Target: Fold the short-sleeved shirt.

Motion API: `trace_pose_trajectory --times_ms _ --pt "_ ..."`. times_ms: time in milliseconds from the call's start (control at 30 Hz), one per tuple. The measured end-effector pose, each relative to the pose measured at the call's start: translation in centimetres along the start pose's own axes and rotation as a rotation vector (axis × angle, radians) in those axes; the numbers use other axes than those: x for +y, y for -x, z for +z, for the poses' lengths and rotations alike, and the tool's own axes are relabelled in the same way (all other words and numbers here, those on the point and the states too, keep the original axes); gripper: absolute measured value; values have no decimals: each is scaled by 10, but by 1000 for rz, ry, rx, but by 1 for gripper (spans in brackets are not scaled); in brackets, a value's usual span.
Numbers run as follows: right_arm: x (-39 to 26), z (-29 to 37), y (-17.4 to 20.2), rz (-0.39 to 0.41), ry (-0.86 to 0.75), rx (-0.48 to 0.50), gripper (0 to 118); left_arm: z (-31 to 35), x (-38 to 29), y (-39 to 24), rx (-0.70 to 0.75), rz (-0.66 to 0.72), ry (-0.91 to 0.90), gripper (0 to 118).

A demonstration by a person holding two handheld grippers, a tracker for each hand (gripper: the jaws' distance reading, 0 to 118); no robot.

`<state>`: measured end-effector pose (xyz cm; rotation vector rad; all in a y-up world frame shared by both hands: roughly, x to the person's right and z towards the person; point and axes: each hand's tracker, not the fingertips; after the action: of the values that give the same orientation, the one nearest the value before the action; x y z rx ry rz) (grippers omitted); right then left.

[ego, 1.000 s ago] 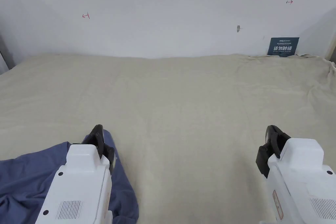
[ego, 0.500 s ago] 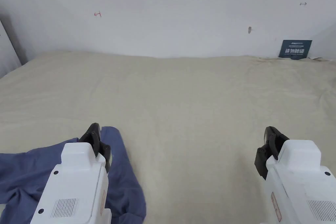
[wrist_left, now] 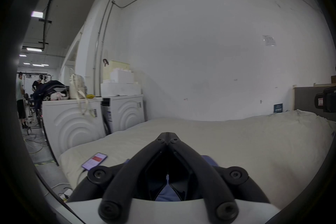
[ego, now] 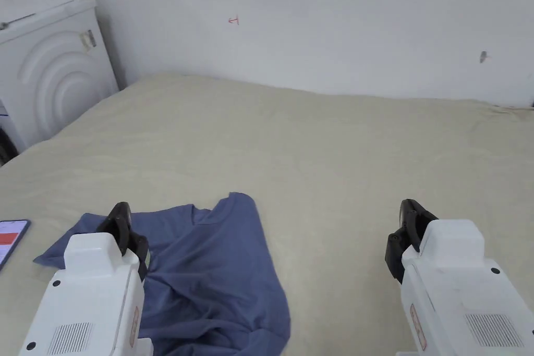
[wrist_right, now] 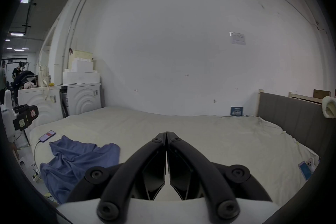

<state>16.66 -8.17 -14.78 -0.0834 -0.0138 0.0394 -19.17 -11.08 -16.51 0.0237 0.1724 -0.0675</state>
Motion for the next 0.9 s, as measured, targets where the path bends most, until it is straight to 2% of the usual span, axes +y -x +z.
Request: trace_pose_trajectory --times_ms 400,700,900 --pt "-1 -18 77 13 5 194 0 35 -4 82 175 -37 33 0" --pt "-5 -23 108 22 19 258 0 47 -8 111 247 -36 50 0" --pt "-7 -26 112 30 29 267 0 35 -10 116 217 6 102 0"
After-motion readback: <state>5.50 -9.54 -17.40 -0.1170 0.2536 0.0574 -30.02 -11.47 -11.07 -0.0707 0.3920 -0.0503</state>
